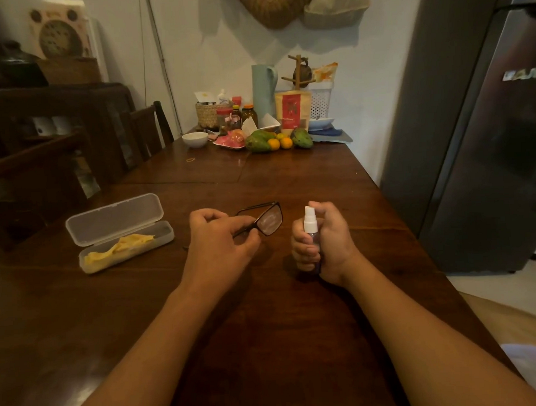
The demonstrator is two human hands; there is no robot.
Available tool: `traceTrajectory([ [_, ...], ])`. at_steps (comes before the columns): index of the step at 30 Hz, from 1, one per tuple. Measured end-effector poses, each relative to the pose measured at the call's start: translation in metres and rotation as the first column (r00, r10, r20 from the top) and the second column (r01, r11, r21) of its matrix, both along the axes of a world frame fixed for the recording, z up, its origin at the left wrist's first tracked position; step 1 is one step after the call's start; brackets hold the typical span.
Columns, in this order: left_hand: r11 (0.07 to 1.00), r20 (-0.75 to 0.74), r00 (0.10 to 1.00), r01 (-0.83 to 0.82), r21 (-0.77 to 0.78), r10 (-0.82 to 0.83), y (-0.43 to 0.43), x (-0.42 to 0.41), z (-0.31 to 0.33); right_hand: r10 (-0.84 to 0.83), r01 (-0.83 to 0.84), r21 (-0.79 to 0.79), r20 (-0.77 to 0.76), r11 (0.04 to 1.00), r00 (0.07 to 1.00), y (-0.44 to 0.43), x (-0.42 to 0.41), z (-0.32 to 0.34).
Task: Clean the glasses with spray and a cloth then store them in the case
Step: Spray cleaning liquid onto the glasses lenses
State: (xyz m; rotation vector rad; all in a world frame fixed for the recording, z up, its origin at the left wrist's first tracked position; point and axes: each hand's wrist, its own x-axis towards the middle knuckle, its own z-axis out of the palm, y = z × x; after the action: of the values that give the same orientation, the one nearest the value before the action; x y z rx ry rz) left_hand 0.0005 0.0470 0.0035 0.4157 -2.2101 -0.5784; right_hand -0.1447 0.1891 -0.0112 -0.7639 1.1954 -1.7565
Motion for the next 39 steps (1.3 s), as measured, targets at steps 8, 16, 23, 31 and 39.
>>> traceTrajectory([
  [8,1.0,-0.028,0.999,0.018,-0.007,-0.019,0.002,0.0,-0.001,-0.089,0.089,-0.021,-0.015,0.996,0.996,-0.001,-0.002,-0.001],
  [16,0.999,-0.03,0.999,0.015,-0.031,-0.016,0.002,-0.002,-0.003,-0.337,0.426,0.092,-0.473,0.9,0.814,-0.009,0.011,0.003],
  [23,1.0,-0.018,1.0,0.014,-0.015,-0.014,0.005,-0.007,-0.007,-0.38,0.504,0.076,-0.562,0.861,0.735,-0.012,0.012,0.004],
  [31,1.0,0.015,1.0,0.023,0.006,-0.023,0.005,-0.006,-0.005,-0.389,0.528,0.113,-0.552,0.842,0.738,-0.015,0.013,0.004],
  [39,0.999,0.055,0.998,-0.008,0.039,0.005,0.004,-0.008,-0.007,-0.302,0.422,0.12,-0.528,0.899,0.794,-0.008,0.013,0.003],
])
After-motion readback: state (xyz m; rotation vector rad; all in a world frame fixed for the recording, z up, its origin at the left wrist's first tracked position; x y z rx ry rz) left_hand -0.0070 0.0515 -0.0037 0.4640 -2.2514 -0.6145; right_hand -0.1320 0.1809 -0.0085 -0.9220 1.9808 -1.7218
